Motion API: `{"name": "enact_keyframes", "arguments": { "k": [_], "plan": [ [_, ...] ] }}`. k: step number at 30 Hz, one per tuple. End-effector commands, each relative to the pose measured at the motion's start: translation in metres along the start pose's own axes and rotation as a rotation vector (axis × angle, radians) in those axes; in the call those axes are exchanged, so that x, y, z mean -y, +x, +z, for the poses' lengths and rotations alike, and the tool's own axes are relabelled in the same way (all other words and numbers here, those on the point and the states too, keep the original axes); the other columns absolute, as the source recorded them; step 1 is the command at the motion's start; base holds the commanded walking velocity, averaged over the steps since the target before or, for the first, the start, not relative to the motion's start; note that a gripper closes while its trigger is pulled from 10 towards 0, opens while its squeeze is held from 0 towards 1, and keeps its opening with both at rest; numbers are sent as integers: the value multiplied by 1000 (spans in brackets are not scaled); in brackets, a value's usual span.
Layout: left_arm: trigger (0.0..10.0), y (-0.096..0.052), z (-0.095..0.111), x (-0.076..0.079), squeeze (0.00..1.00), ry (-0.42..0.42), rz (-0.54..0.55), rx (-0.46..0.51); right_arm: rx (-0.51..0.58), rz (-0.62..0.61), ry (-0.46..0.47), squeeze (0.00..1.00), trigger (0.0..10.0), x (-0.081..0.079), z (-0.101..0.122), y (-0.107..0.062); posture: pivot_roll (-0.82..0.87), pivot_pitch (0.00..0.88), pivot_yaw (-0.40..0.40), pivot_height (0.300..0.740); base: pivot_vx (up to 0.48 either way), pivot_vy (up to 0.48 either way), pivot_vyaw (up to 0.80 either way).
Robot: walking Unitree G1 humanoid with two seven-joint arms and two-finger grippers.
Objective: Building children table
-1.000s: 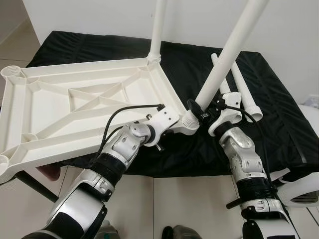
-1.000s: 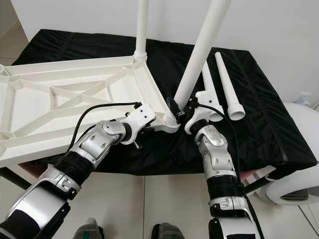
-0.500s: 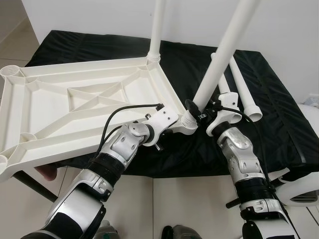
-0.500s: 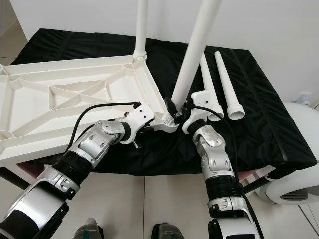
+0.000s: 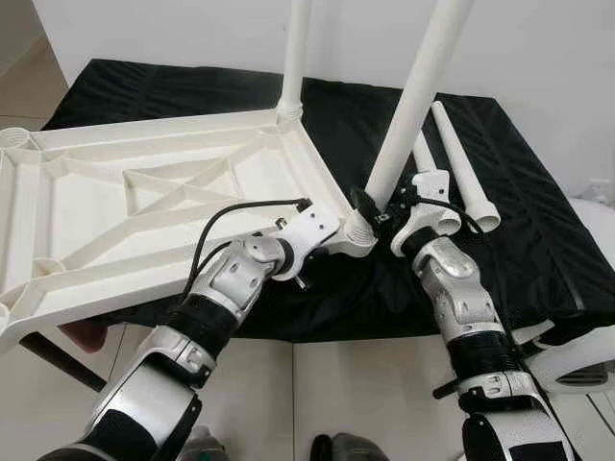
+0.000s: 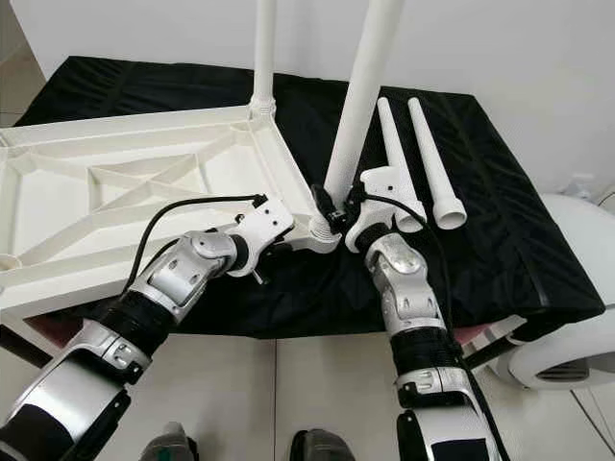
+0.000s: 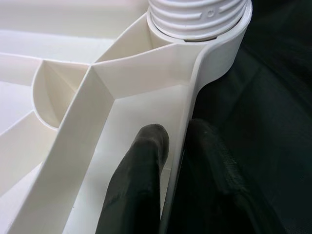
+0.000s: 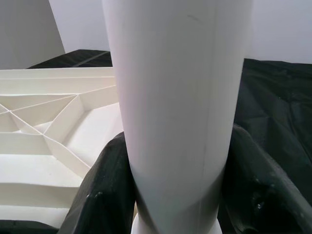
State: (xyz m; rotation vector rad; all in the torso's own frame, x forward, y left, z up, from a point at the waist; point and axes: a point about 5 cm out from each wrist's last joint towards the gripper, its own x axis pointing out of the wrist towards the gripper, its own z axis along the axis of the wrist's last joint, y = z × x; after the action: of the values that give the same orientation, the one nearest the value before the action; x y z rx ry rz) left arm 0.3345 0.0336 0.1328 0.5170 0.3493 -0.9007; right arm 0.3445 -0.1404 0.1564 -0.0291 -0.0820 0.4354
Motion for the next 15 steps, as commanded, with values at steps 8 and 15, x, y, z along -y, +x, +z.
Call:
{"name": "enact_keyframes", "arguments": {
  "k": [8,15],
  "plan": [
    [10000,-1,8,4,0,45,-25,13,-165,-29,22,0,10000,0,-42,-11,36,33,-75,740,0,0,0],
    [10000,-2,7,6,0,42,-26,16,-132,-128,115,0,10000,10,-48,-21,36,27,-81,740,0,0,0]
  ]
}}
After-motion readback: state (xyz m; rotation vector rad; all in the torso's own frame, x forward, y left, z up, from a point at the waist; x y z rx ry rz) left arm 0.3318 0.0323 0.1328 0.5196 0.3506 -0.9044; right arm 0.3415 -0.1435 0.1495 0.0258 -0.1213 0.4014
